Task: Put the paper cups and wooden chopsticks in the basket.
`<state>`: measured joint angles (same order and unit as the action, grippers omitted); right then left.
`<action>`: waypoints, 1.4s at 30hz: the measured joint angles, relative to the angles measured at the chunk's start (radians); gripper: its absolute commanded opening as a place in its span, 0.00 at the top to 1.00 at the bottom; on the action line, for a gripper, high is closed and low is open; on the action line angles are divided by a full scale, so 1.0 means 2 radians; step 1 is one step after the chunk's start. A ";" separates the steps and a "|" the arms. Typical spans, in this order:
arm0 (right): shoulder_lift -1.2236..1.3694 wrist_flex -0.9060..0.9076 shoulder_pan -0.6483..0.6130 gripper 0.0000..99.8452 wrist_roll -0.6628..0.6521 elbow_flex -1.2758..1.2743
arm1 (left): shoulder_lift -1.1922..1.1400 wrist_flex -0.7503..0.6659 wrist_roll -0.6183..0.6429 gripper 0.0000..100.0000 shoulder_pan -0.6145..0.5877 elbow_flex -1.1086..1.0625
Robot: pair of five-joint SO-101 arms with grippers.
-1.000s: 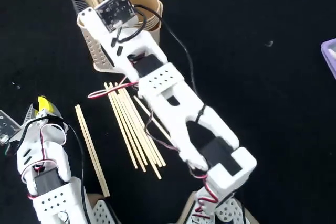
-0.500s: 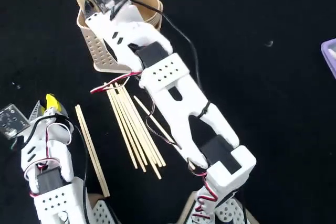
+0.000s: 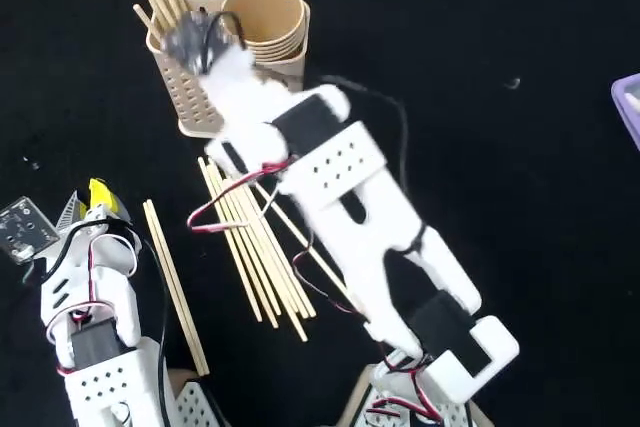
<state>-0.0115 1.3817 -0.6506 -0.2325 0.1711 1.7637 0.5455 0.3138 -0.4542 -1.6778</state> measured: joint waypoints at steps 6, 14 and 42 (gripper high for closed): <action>0.000 -0.133 -0.015 0.77 0.000 -0.242 | 0.000 0.000 0.000 0.90 0.000 0.000; 0.001 -0.259 -0.015 0.77 0.002 -0.389 | 0.000 0.000 0.000 0.90 0.000 0.000; -0.071 -0.295 -0.015 0.99 0.001 -0.466 | 0.000 0.000 0.000 0.90 0.001 0.000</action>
<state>-0.1542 0.7910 -0.6813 -0.2309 -0.7618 1.7637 0.5455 0.3138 -0.4526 -1.6778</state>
